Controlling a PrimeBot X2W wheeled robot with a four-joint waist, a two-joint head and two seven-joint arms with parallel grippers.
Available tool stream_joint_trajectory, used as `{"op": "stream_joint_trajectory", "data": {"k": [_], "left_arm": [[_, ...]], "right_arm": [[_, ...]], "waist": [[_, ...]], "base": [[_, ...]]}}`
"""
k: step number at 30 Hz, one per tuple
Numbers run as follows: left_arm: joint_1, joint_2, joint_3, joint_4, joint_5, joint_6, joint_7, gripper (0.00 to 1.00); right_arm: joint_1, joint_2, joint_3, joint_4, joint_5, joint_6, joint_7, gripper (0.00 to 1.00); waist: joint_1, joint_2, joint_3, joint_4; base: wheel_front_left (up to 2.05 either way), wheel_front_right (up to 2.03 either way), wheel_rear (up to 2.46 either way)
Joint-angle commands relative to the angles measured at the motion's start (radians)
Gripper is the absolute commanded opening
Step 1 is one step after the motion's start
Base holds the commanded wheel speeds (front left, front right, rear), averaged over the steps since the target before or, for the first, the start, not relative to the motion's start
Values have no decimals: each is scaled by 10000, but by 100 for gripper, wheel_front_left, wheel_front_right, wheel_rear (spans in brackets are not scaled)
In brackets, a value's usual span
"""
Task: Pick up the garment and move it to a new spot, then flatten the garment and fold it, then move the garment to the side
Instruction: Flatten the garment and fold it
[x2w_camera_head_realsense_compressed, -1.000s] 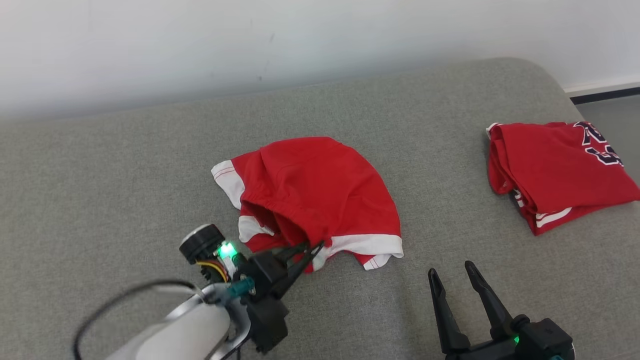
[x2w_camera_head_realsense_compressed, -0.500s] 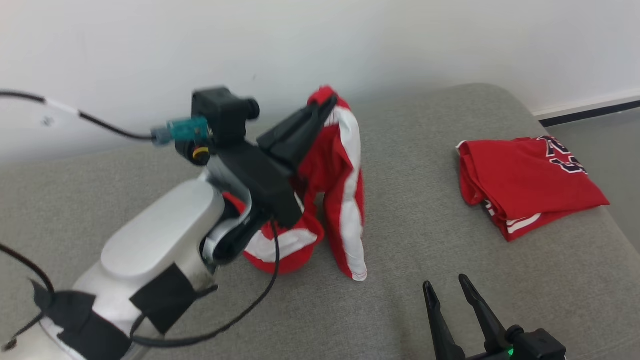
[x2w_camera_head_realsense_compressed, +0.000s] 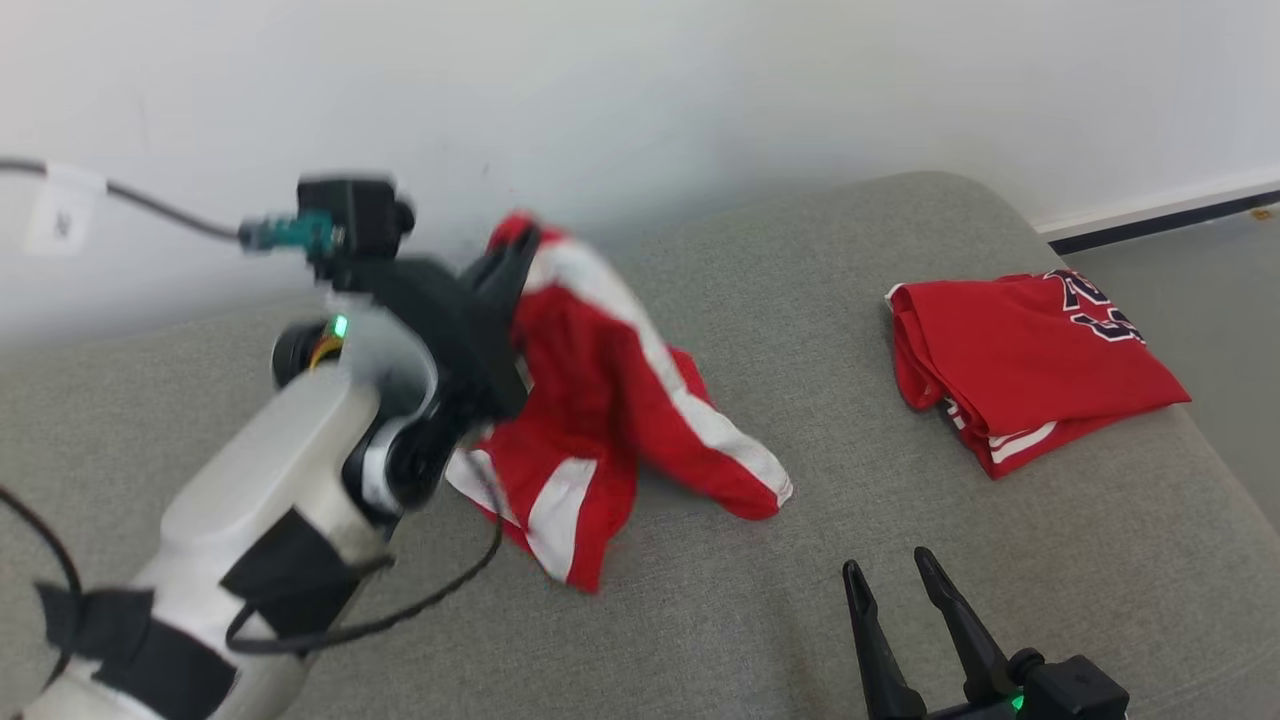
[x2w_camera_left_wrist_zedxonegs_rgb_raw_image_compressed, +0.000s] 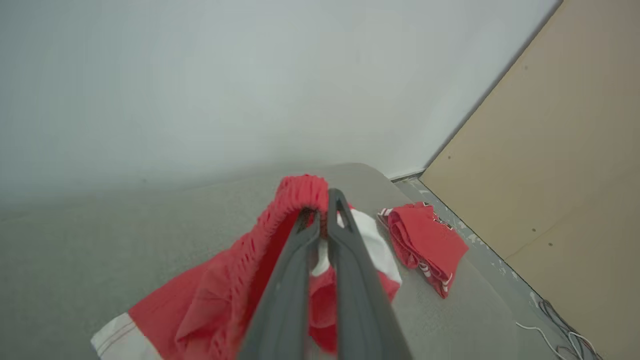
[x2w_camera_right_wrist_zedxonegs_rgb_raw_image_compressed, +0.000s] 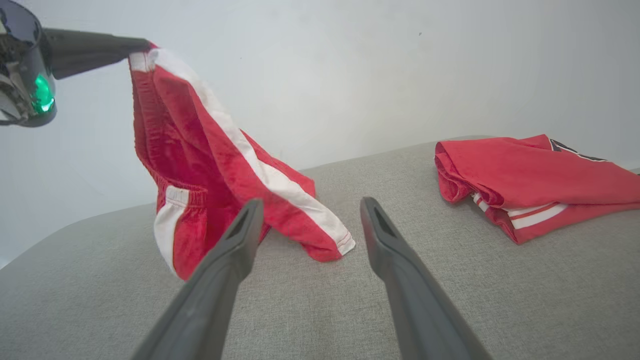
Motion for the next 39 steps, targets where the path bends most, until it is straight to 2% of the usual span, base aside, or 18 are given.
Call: {"op": "stream_joint_trajectory", "data": {"k": [1, 5, 11, 16, 23, 25, 26, 27, 31, 34, 39], "left_arm": [[565, 162, 15, 178, -274, -3, 157, 0], [1782, 613, 255, 263, -986, -115, 354, 0], [3347, 1680, 524, -558, -1403, -420, 51, 0], [4260, 2428, 530, -892, -1310, -263, -187, 0], [4846, 2674, 313, -795, -751, -124, -831, 2], [4902, 2576, 316, -673, -637, -75, -1145, 59], [4902, 2576, 316, -673, -637, -75, -1145, 59], [4922, 2514, 310, -624, -548, -37, -1309, 98], [5001, 2444, 246, -652, -25, 15, -2138, 100], [5057, 2566, 94, -927, 714, 220, -2793, 100], [5604, 2594, 472, -1921, 2022, 1115, -3260, 100]], "right_arm": [[-88, 29, 28, -22, 81, -27, 2, 100], [-59, 49, -48, -110, 82, -27, 2, 100], [-32, 68, -197, -167, 42, -27, 2, 100], [-144, 71, -137, -90, 48, -27, 2, 100], [-423, 70, 251, 694, 747, -27, 2, 100], [-537, 39, 351, 1053, 1049, -27, 0, 100], [-537, 39, 351, 1053, 1049, -27, 0, 100], [-649, -24, 378, 1203, 1107, -27, 0, 100], [-1087, -177, 667, 1970, 1363, -27, 0, 100], [-1413, -252, 805, 2515, 1421, -27, 0, 100], [-1794, -200, 476, 3251, 1340, -27, 1, 100]], "waist": [[1, 0, 34, -24], [1, 0, 198, 41], [1, 0, 470, 402], [1, 0, 613, 829], [1, 0, 668, 1322], [1, 0, 645, 1421], [1, 0, 645, 1421], [1, 0, 634, 1473], [1, 0, 589, 1672], [1, 0, 553, 1846], [1, 0, 514, 2217]], "base": [[0, 0, 0], [0, 0, 0], [0, 0, 0], [0, 0, 0], [0, 0, 0], [0, 0, 0], [0, 0, 0], [0, 0, 0], [0, 0, 0], [0, 0, 0], [0, 0, 0]]}}
